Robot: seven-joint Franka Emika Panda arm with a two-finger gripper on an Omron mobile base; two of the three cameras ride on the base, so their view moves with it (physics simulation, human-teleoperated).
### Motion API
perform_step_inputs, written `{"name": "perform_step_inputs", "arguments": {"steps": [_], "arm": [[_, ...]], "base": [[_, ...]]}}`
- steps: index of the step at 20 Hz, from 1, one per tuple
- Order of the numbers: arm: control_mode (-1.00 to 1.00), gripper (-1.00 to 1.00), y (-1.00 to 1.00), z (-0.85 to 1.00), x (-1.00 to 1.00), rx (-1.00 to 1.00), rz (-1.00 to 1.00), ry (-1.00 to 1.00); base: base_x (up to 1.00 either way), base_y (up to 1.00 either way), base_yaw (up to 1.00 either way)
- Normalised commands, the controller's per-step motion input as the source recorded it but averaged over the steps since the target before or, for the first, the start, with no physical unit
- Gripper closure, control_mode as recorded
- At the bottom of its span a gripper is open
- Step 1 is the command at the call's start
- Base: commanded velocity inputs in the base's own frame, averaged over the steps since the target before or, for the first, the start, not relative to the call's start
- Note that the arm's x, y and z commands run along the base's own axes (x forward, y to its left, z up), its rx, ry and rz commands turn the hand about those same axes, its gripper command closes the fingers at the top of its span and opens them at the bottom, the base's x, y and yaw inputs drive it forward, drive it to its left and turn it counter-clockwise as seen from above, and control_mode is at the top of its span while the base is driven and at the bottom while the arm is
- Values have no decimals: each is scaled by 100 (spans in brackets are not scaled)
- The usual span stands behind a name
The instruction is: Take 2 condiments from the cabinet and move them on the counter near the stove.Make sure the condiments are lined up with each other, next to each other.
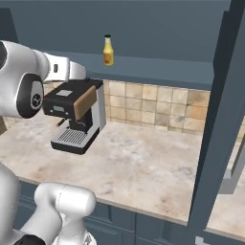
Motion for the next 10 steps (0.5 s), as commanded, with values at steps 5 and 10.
{"name": "perform_step_inputs", "arguments": {"steps": [5, 10], "arm": [[-100, -100, 3, -9, 77, -5, -6, 2], [-100, -100, 0, -3, 62, 0, -8, 10]], "base": [[0, 0, 0], [0, 0, 0]]}}
